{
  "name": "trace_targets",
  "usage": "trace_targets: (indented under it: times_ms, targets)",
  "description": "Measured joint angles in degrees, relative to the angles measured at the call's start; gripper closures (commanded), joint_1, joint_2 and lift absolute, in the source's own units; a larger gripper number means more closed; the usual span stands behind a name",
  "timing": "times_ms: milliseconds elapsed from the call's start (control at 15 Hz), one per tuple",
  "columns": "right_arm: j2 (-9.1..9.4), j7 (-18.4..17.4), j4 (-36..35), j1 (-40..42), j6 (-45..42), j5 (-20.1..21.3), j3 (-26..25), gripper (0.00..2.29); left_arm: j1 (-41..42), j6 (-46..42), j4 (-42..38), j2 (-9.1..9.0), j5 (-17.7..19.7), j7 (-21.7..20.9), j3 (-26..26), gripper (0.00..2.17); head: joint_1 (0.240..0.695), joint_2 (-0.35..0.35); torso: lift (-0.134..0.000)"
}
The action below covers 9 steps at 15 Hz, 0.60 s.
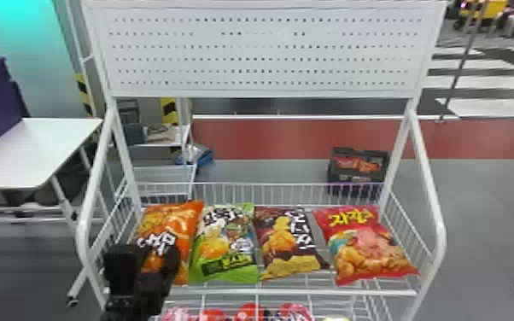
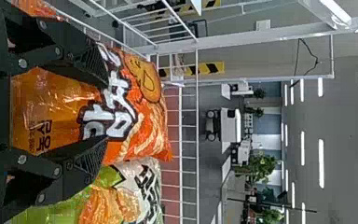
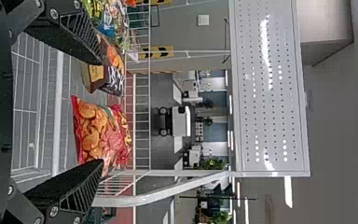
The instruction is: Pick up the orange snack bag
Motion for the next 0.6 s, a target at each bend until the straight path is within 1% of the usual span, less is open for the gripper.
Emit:
trace_targets:
  times_ms: [133, 200, 600]
  targets:
    - [0.03, 0.0, 0.1, 0.0, 0.0, 0.0, 0.0, 0.15, 0.0, 0.0, 0.0, 0.01, 0.4, 0.1, 0.0, 1.45, 0.499, 0.000, 0.000]
    - [0.03, 0.0, 0.1, -0.1, 0.0, 0.0, 0.0, 0.15, 0.2, 0.0, -0.1, 0.06, 0.5, 0.1, 0.1, 1.60, 0.499, 0.000, 0.000]
    - [0.06, -0.1, 0.4, -0.4, 0.0, -0.1, 0.0, 0.15, 1.0, 1.5, -1.4, 0.32, 0.4, 0.0, 0.3, 1.62, 0.499, 0.000, 0.000]
